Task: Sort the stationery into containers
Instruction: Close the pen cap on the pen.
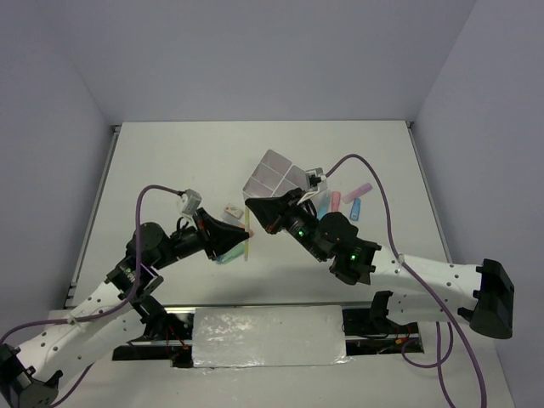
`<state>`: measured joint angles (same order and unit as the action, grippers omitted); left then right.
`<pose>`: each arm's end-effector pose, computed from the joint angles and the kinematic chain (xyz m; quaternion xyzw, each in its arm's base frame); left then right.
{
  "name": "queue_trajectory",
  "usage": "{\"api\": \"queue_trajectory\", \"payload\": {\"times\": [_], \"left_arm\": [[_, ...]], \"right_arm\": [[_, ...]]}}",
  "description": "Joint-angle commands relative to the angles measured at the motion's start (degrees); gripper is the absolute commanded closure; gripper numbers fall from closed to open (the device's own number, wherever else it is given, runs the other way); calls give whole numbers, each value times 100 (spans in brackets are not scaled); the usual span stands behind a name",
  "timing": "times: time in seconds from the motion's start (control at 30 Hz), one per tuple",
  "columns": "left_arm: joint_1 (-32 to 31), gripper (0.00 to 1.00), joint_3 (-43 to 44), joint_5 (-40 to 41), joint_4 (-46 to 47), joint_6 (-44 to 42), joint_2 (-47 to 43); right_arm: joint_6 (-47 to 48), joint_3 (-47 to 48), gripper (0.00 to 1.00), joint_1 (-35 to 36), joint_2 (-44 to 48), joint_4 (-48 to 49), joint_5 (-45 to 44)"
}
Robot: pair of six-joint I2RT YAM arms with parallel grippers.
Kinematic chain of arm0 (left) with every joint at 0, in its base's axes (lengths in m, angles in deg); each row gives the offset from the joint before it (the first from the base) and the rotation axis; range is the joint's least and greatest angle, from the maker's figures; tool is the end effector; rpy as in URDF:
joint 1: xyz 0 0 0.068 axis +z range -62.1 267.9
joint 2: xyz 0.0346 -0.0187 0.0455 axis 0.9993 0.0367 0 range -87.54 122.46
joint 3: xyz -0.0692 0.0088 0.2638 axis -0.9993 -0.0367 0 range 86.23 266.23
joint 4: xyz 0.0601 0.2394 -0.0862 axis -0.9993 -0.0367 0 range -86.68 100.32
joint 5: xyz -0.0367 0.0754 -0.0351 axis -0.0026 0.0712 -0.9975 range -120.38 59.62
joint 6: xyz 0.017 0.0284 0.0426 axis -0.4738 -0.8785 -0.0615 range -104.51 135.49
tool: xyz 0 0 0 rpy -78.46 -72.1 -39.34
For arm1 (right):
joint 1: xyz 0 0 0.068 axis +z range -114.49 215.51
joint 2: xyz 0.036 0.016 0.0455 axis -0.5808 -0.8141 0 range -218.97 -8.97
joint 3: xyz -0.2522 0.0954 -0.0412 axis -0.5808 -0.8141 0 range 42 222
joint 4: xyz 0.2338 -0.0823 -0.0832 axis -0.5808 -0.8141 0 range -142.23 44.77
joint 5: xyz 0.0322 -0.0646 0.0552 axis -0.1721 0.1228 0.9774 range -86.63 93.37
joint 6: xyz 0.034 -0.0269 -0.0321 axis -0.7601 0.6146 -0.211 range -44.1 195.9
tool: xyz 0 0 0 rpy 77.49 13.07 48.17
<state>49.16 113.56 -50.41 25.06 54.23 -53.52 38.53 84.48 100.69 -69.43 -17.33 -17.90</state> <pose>0.1155 -0.1083 0.3073 0.1313 0.6457 -0.5542 0.5086 0.1154 0.2187 0.3430 -0.0148 0.6477 0.5127 0.5634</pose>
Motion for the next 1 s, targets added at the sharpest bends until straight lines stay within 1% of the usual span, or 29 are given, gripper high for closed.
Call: {"api": "queue_trajectory", "payload": {"times": [0.0,0.13,0.2,0.3,0.4,0.57,0.67,0.8,0.83,0.9,0.93,0.97], "left_arm": [[-11,100,404,96,680,-376,17],[-2,100,440,105,547,-385,113],[-11,100,413,131,547,-341,114],[-2,100,387,192,600,-288,52],[-2,100,457,219,547,-314,26],[-2,100,545,184,451,-341,-18],[-2,100,571,131,442,-332,-27],[-2,100,615,-35,468,-332,34],[-2,100,633,-79,468,-332,61],[-2,100,642,-167,486,-332,140],[-11,100,659,-281,486,-332,175],[-2,97,668,-334,486,-332,245]], "right_arm": [[449,164,88,257,35,-303,660],[581,120,81,275,131,-250,616],[651,120,75,284,149,-250,616],[695,120,73,293,114,-259,633],[687,77,63,293,105,-233,616],[783,94,63,301,114,-311,528],[871,112,65,301,53,-338,493],[906,59,81,301,-18,-233,537],[915,59,91,301,-18,-206,554],[959,50,100,319,8,-162,563],[977,41,100,328,26,-127,555],[1029,-2,100,345,52,-92,563]]}}
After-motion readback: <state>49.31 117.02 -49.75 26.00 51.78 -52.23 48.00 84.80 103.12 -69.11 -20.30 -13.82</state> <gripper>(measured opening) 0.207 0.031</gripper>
